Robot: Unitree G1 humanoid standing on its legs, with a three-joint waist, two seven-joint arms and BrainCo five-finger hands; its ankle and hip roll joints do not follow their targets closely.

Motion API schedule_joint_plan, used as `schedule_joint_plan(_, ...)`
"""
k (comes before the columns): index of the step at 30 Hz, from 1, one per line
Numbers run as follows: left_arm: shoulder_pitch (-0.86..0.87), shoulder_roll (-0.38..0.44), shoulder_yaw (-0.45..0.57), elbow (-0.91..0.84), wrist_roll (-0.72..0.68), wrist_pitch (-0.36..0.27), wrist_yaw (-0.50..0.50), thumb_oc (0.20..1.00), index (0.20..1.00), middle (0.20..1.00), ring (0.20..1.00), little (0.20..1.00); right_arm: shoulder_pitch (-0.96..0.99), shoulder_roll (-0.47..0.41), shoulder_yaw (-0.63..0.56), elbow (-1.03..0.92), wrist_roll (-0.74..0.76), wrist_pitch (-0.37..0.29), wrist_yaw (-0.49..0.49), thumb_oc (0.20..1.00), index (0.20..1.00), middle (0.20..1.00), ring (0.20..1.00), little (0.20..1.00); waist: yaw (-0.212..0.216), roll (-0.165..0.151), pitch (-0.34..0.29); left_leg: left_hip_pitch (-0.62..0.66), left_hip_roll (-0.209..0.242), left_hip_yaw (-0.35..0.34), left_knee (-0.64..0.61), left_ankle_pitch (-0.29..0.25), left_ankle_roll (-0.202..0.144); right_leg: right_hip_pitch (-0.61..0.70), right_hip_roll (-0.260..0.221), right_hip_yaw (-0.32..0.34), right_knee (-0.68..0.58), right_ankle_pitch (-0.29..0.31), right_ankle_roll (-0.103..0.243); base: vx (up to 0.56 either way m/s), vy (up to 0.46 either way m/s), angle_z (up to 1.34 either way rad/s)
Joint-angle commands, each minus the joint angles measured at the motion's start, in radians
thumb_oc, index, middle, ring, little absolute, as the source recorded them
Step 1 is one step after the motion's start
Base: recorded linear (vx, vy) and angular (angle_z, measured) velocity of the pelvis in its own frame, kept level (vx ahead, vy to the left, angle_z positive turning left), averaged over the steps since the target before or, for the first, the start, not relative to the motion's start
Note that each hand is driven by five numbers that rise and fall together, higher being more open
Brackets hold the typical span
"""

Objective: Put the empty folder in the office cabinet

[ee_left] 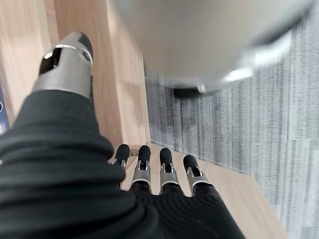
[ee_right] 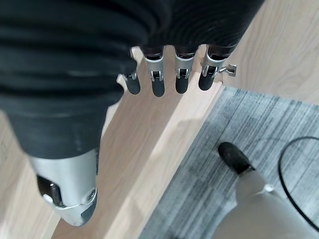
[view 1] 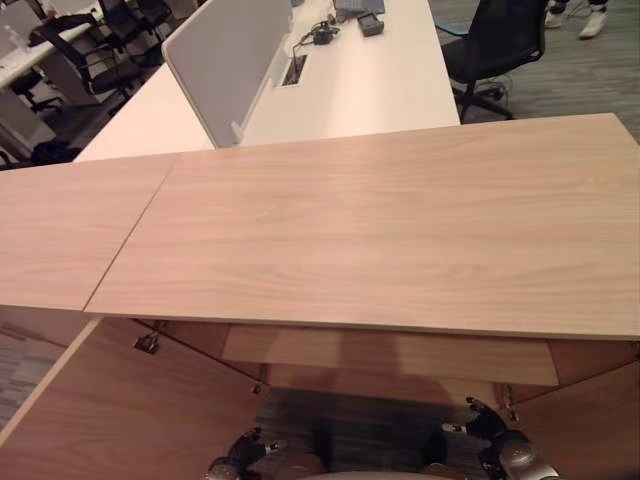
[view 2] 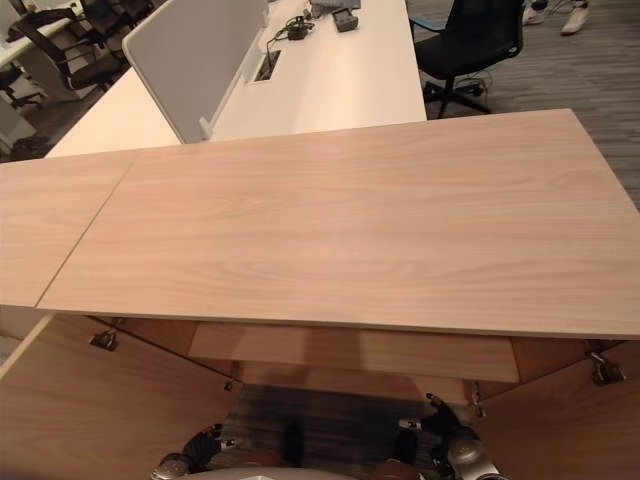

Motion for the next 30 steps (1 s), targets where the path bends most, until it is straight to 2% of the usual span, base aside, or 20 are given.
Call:
schedule_joint_plan(1, -0.041, 0.031, -0.025, -0.001, 0.001, -0.026, 0.024, 1.000, 1.000, 1.000, 1.000, 1.000, -0.024, 0.047, -0.050, 0.017, 0.062, -0.020, -0.017, 1.000, 1.000, 1.000, 1.000, 1.000, -0.043, -0.026, -0.058, 0.090, 0.162, 0.040, -0.035, 0.099, -0.065, -0.062, -0.020, 0.036, 0.067, -0.078, 0.109, -0.20, 0.139, 0.56)
schedule_joint_plan(3, -0.043, 0.030, -0.023, -0.004, 0.001, -0.025, 0.026, 1.000, 1.000, 1.000, 1.000, 1.000, -0.019, 0.051, -0.061, 0.021, 0.071, -0.017, -0.019, 1.000, 1.000, 1.000, 1.000, 1.000, -0.056, -0.026, -0.062, 0.121, 0.189, 0.076, -0.024, 0.111, -0.074, -0.074, -0.038, 0.005, 0.084, -0.070, 0.110, -0.18, 0.134, 0.76)
schedule_joint_plan(4, -0.043, 0.032, -0.021, -0.005, 0.004, -0.024, 0.025, 1.000, 1.000, 1.000, 1.000, 1.000, -0.014, 0.058, -0.069, 0.035, 0.077, -0.013, -0.016, 1.000, 1.000, 1.000, 1.000, 1.000, -0.069, -0.025, -0.069, 0.161, 0.214, 0.118, -0.014, 0.129, -0.090, -0.087, -0.058, -0.041, 0.109, -0.060, 0.110, -0.20, 0.160, 0.92)
schedule_joint_plan(6, -0.039, 0.038, -0.019, -0.004, 0.014, -0.026, 0.026, 1.000, 1.000, 1.000, 1.000, 1.000, -0.013, 0.059, -0.071, 0.041, 0.077, -0.010, -0.012, 1.000, 1.000, 1.000, 1.000, 1.000, -0.075, -0.025, -0.076, 0.186, 0.217, 0.132, -0.019, 0.125, -0.099, -0.097, -0.068, -0.062, 0.125, -0.051, 0.113, -0.12, 0.151, 1.02)
schedule_joint_plan(9, -0.032, 0.039, -0.021, -0.007, 0.022, -0.023, 0.022, 1.000, 1.000, 1.000, 1.000, 1.000, -0.009, 0.064, -0.076, 0.041, 0.082, -0.007, -0.010, 1.000, 1.000, 1.000, 1.000, 1.000, -0.076, -0.031, -0.083, 0.194, 0.208, 0.161, -0.031, 0.093, -0.094, -0.106, -0.092, -0.090, 0.144, -0.032, 0.123, -0.05, 0.123, 0.52)
schedule_joint_plan(10, -0.028, 0.045, -0.017, -0.002, 0.039, -0.019, 0.019, 1.000, 1.000, 1.000, 1.000, 1.000, -0.005, 0.078, -0.084, 0.046, 0.085, -0.003, -0.009, 1.000, 1.000, 1.000, 1.000, 1.000, -0.071, -0.038, -0.093, 0.213, 0.201, 0.189, -0.056, 0.031, -0.095, -0.107, -0.119, -0.091, 0.158, -0.016, 0.151, -0.05, 0.256, 0.33)
schedule_joint_plan(12, -0.030, 0.049, -0.015, 0.008, 0.049, -0.013, 0.021, 1.000, 1.000, 1.000, 1.000, 1.000, -0.003, 0.091, -0.094, 0.052, 0.091, 0.003, -0.013, 1.000, 1.000, 1.000, 1.000, 1.000, -0.064, -0.057, -0.094, 0.216, 0.166, 0.189, -0.076, -0.031, -0.074, -0.113, -0.157, -0.094, 0.168, 0.020, 0.172, -0.11, 0.346, 0.85)
schedule_joint_plan(13, -0.031, 0.055, -0.010, 0.013, 0.051, -0.012, 0.026, 1.000, 1.000, 1.000, 1.000, 1.000, 0.001, 0.114, -0.103, 0.041, 0.101, 0.007, -0.019, 1.000, 1.000, 1.000, 1.000, 1.000, -0.049, -0.083, -0.088, 0.214, 0.124, 0.173, -0.094, -0.089, -0.049, -0.120, -0.197, -0.101, 0.161, 0.067, 0.195, -0.12, 0.324, 0.86)
schedule_joint_plan(14, -0.032, 0.058, -0.004, 0.017, 0.050, -0.009, 0.028, 1.000, 1.000, 1.000, 1.000, 1.000, 0.001, 0.126, -0.109, 0.046, 0.107, 0.010, -0.023, 1.000, 1.000, 1.000, 1.000, 1.000, -0.039, -0.092, -0.084, 0.210, 0.105, 0.159, -0.102, -0.102, -0.039, -0.119, -0.207, -0.103, 0.159, 0.084, 0.202, -0.12, 0.313, 0.47)
schedule_joint_plan(17, -0.037, 0.082, 0.020, 0.043, 0.058, -0.004, 0.036, 1.000, 1.000, 1.000, 1.000, 1.000, 0.000, 0.174, -0.108, 0.053, 0.110, 0.018, -0.028, 1.000, 1.000, 1.000, 1.000, 1.000, -0.007, -0.127, -0.068, 0.210, 0.045, 0.130, -0.139, -0.120, -0.007, -0.099, -0.241, -0.118, 0.165, 0.115, 0.208, -0.07, 0.225, 0.25)
schedule_joint_plan(19, -0.038, 0.087, 0.025, 0.052, 0.066, -0.002, 0.042, 1.000, 1.000, 1.000, 1.000, 1.000, -0.001, 0.189, -0.107, 0.056, 0.113, 0.020, -0.029, 1.000, 1.000, 1.000, 1.000, 1.000, 0.001, -0.135, -0.064, 0.212, 0.031, 0.123, -0.153, -0.120, -0.001, -0.092, -0.247, -0.117, 0.172, 0.120, 0.208, -0.06, 0.128, 0.28)
schedule_joint_plan(20, -0.031, 0.095, 0.030, 0.058, 0.070, 0.001, 0.050, 1.000, 1.000, 1.000, 1.000, 1.000, 0.000, 0.214, -0.109, 0.047, 0.125, 0.018, -0.036, 1.000, 1.000, 1.000, 1.000, 1.000, 0.009, -0.154, -0.050, 0.197, 0.006, 0.109, -0.173, -0.092, 0.008, -0.096, -0.257, -0.107, 0.200, 0.158, 0.208, -0.07, 0.090, 0.34)
schedule_joint_plan(21, -0.031, 0.096, 0.030, 0.058, 0.070, 0.001, 0.050, 1.000, 1.000, 1.000, 1.000, 1.000, 0.000, 0.215, -0.109, 0.047, 0.125, 0.018, -0.036, 1.000, 1.000, 1.000, 1.000, 1.000, 0.008, -0.157, -0.051, 0.195, 0.003, 0.108, -0.174, -0.091, 0.009, -0.097, -0.260, -0.107, 0.201, 0.158, 0.208, -0.11, 0.176, 0.67)
schedule_joint_plan(22, -0.028, 0.104, 0.031, 0.060, 0.063, 0.000, 0.053, 1.000, 1.000, 1.000, 1.000, 1.000, 0.002, 0.230, -0.100, 0.031, 0.135, 0.014, -0.037, 1.000, 1.000, 1.000, 1.000, 1.000, 0.002, -0.151, -0.036, 0.189, 0.003, 0.076, -0.184, -0.077, 0.016, -0.116, -0.215, 0.002, 0.237, 0.140, 0.208, -0.07, 0.163, 0.85)
schedule_joint_plan(23, -0.033, 0.110, 0.026, 0.059, 0.059, -0.002, 0.055, 1.000, 1.000, 1.000, 1.000, 1.000, 0.002, 0.233, -0.094, 0.020, 0.142, 0.009, -0.036, 1.000, 1.000, 1.000, 1.000, 1.000, -0.004, -0.150, -0.032, 0.174, -0.003, 0.053, -0.180, -0.068, 0.026, -0.124, -0.179, 0.073, 0.258, 0.105, 0.208, -0.07, 0.162, 0.88)
schedule_joint_plan(24, -0.033, 0.110, 0.026, 0.059, 0.059, -0.002, 0.055, 1.000, 1.000, 1.000, 1.000, 1.000, 0.002, 0.233, -0.094, 0.020, 0.142, 0.009, -0.036, 1.000, 1.000, 1.000, 1.000, 1.000, -0.004, -0.150, -0.033, 0.172, -0.004, 0.053, -0.179, -0.068, 0.027, -0.125, -0.179, 0.073, 0.258, 0.106, 0.208, -0.06, 0.198, 0.54)
schedule_joint_plan(25, -0.040, 0.113, 0.013, 0.058, 0.062, -0.002, 0.054, 1.000, 1.000, 1.000, 1.000, 1.000, 0.001, 0.233, -0.086, 0.015, 0.150, 0.003, -0.036, 1.000, 1.000, 1.000, 1.000, 1.000, -0.005, -0.141, -0.028, 0.153, -0.015, 0.026, -0.174, -0.063, 0.045, -0.115, -0.129, 0.131, 0.295, 0.040, 0.208, -0.05, 0.191, 0.29)
schedule_joint_plan(27, -0.051, 0.120, 0.004, 0.062, 0.063, 0.005, 0.056, 1.000, 1.000, 1.000, 1.000, 1.000, 0.001, 0.233, -0.075, 0.003, 0.160, -0.006, -0.033, 1.000, 1.000, 1.000, 1.000, 1.000, 0.003, -0.136, -0.032, 0.117, -0.039, -0.017, -0.155, -0.057, 0.078, -0.077, -0.063, 0.162, 0.352, -0.061, 0.192, -0.10, 0.225, 0.39)
schedule_joint_plan(28, -0.053, 0.117, -0.001, 0.058, 0.057, 0.008, 0.061, 1.000, 1.000, 1.000, 1.000, 1.000, 0.001, 0.231, -0.062, -0.005, 0.166, -0.015, -0.033, 1.000, 1.000, 1.000, 1.000, 1.000, 0.021, -0.128, -0.036, 0.081, -0.054, -0.055, -0.131, -0.047, 0.101, -0.050, 0.000, 0.179, 0.423, -0.142, 0.176, -0.11, 0.130, 0.94)
schedule_joint_plan(30, -0.053, 0.117, -0.001, 0.058, 0.057, 0.008, 0.061, 1.000, 1.000, 1.000, 1.000, 1.000, 0.001, 0.231, -0.062, -0.004, 0.166, -0.015, -0.033, 1.000, 1.000, 1.000, 1.000, 1.000, 0.020, -0.127, -0.040, 0.074, -0.053, -0.056, -0.129, -0.046, 0.101, -0.053, 0.002, 0.178, 0.419, -0.138, 0.175, -0.07, 0.030, 0.82)
